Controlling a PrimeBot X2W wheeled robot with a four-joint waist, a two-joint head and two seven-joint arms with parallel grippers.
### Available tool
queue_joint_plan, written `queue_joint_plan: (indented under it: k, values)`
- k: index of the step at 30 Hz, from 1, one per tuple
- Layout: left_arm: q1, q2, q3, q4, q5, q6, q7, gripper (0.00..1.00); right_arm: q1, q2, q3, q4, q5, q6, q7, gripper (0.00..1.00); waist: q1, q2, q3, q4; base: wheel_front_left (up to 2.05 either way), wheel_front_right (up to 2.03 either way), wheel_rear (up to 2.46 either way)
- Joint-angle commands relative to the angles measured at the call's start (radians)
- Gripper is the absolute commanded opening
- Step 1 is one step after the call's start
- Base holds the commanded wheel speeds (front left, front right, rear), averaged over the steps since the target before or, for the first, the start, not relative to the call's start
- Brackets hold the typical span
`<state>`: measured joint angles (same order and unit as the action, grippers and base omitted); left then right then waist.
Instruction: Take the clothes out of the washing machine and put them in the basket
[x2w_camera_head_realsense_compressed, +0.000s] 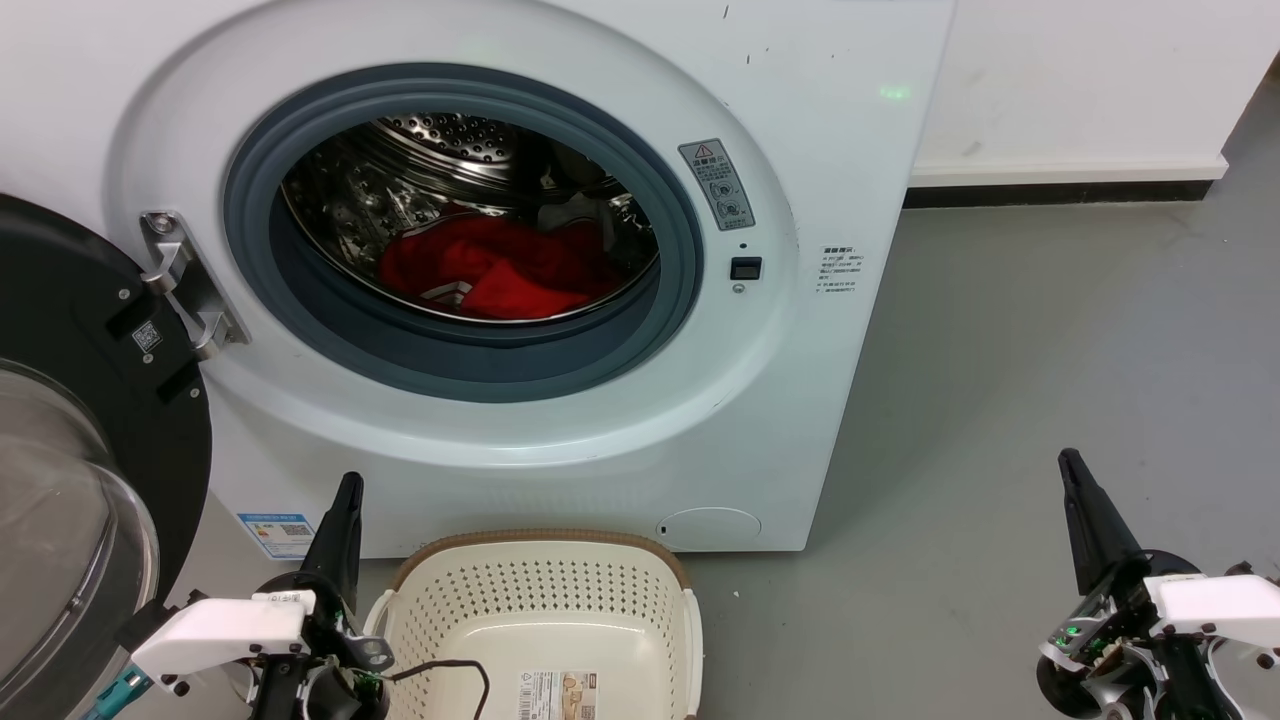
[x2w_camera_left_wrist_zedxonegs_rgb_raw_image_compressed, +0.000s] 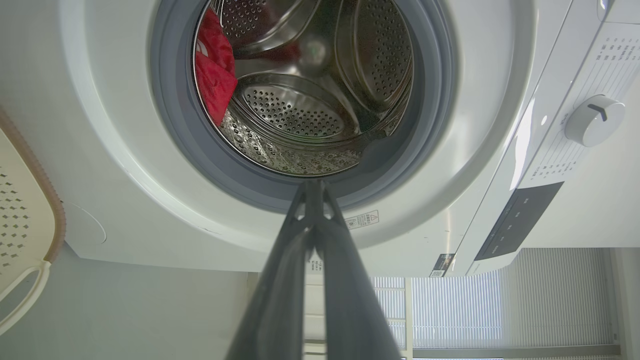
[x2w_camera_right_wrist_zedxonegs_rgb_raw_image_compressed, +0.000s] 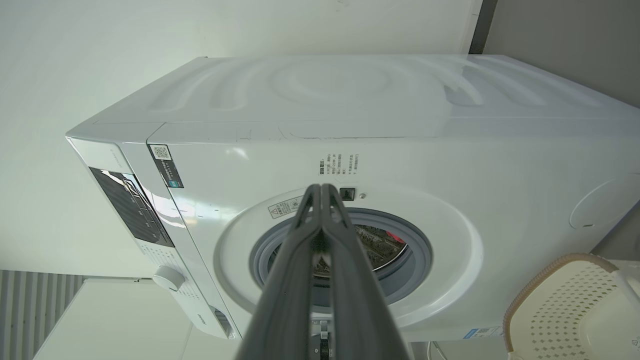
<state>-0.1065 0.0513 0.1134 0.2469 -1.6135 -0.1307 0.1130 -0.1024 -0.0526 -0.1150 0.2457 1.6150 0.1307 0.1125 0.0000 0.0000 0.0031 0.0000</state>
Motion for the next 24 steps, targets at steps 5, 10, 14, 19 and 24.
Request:
queue_joint_plan:
  k: [5,10,14,19,24]
  values:
    - [0.001,0.0,-0.001,0.003,0.0,0.0,0.0,1.0,0.002,0.0,0.0,0.002,0.0,0.0,0.0,1.0,0.0,0.0,0.0,0.0,0.0,0.0,0.0]
    - [0.013,-0.002,-0.016,0.019,0.001,0.0,-0.01,1.0,0.018,0.001,0.006,0.012,-0.002,0.0,-0.01,1.0,0.0,0.0,0.0,0.0,0.0,0.0,0.0]
    - [0.006,-0.001,-0.047,0.007,0.008,0.0,-0.037,1.0,0.032,0.001,0.021,-0.016,-0.025,0.0,-0.036,1.0,0.0,0.0,0.0,-0.001,0.0,0.0,0.0]
    - [0.003,-0.001,-0.058,-0.01,0.041,0.0,-0.056,1.0,0.044,0.001,0.03,-0.038,-0.074,0.0,-0.055,1.0,0.0,0.0,0.0,-0.001,0.0,0.0,0.0]
    - [0.002,-0.001,-0.067,-0.032,0.135,0.0,-0.079,1.0,0.056,0.001,0.04,-0.067,-0.183,0.0,-0.078,1.0,0.0,0.0,-0.001,-0.002,0.0,0.0,0.0]
